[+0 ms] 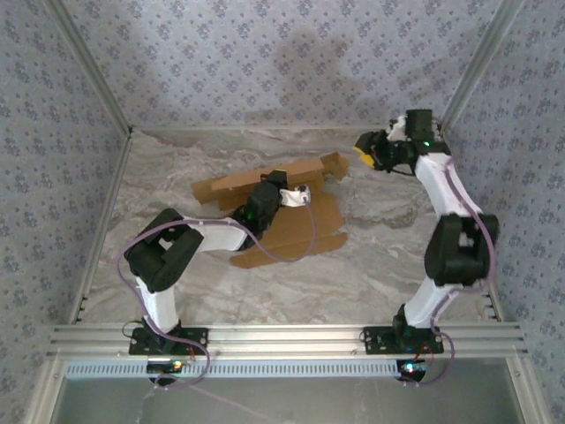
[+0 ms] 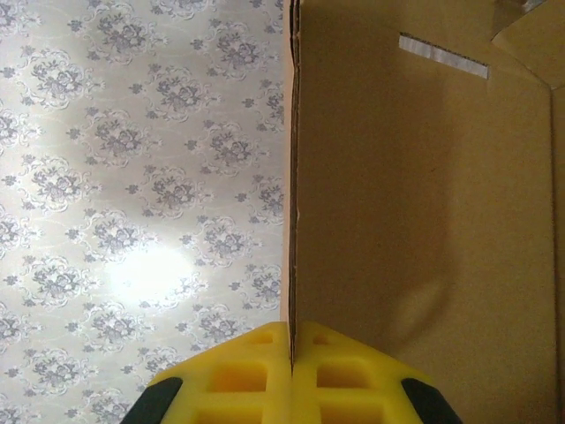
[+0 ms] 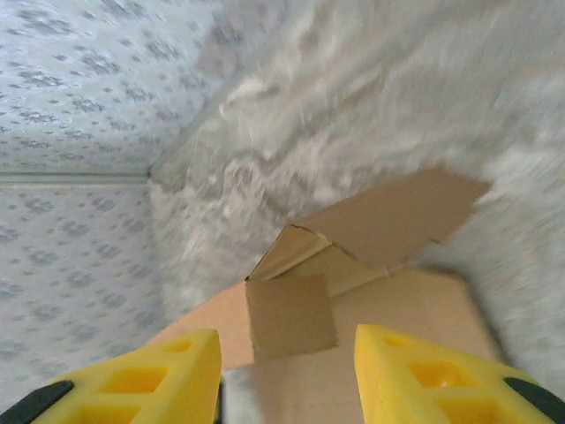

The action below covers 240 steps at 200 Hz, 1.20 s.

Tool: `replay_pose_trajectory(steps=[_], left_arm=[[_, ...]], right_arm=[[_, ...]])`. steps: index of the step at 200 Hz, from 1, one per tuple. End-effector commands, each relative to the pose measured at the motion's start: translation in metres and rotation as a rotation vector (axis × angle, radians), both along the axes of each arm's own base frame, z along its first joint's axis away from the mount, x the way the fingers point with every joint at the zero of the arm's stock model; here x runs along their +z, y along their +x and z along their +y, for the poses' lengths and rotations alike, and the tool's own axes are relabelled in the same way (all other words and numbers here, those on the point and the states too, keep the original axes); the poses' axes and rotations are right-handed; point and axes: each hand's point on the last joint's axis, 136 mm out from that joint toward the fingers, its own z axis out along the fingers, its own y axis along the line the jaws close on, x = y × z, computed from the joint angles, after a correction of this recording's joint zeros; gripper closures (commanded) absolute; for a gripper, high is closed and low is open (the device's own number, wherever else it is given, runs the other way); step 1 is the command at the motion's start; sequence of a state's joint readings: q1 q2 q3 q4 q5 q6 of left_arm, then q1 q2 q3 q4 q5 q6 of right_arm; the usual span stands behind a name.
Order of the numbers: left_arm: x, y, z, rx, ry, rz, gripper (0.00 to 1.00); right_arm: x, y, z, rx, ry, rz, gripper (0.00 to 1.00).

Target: Fold the paper box

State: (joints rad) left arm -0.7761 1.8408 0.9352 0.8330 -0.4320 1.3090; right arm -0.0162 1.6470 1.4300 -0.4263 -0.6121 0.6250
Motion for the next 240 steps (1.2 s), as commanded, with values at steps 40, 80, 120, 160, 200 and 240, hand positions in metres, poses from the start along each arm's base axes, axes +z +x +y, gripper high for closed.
replay_pose_trajectory(steps=[40,80,120,160,200,240], left_arm=[[-0.022,-0.008,0.005,-0.056,0.075,0.068,1.00],[-0.022,-0.013,0.003,-0.096,0.065,0.106,1.00],[-0.018,-0.017,0.006,-0.129,0.028,0.169,1.00],[-0.028,-0.014,0.005,-0.123,0.059,0.185,1.00],[-0.030,-0.009,0.008,-0.087,0.052,0.152,1.00],[-0.030,-0.004,0.005,-0.079,0.050,0.132,1.00]], right_arm=[[-0.021,-0.003,-0.033,0.210,-0.723,-0.511,0.55],[-0.040,0.044,-0.065,0.147,-0.752,-0.379,0.63],[-0.078,0.063,-0.041,0.307,-0.645,-0.369,0.70],[-0.104,0.057,-0.002,0.464,-0.544,-0.363,0.78],[-0.110,0.031,0.041,0.600,-0.525,-0.378,0.79],[-0.102,0.001,0.061,0.663,-0.465,-0.436,0.78]])
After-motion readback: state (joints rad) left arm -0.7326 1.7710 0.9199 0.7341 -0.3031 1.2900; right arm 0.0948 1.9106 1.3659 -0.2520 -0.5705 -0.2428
